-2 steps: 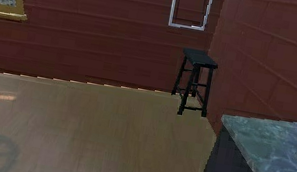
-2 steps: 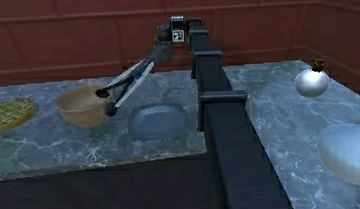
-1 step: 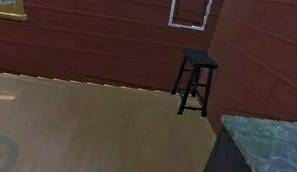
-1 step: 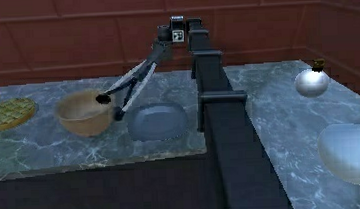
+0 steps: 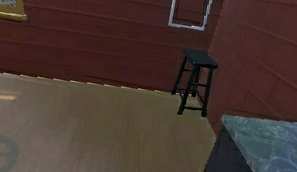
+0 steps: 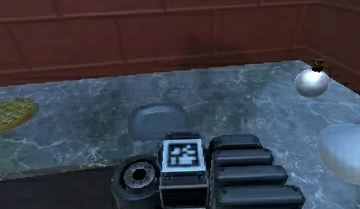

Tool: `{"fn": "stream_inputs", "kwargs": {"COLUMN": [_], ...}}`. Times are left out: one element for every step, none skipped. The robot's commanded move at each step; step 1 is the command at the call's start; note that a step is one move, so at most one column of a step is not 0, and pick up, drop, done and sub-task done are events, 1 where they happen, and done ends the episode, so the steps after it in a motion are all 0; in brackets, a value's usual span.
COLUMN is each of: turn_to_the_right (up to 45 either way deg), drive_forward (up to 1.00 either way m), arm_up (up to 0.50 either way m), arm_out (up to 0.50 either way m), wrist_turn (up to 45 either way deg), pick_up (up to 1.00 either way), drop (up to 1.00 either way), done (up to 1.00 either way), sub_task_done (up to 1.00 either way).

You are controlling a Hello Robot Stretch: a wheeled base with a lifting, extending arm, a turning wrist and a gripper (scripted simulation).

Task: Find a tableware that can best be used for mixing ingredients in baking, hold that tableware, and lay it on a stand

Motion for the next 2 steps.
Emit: {"fn": "stream_inputs", "kwargs": {"turn_to_the_right": [-45.0,-45.0], "drive_forward": [0.0,0.0], "arm_up": [0.0,0.0], "arm_out": [0.0,0.0], "wrist_turn": [0.0,0.0], "pick_up": [0.0,0.0], "drop": [0.0,0.0], "done": [0.0,0.0], "sub_task_done": [0.0,0.0]}}
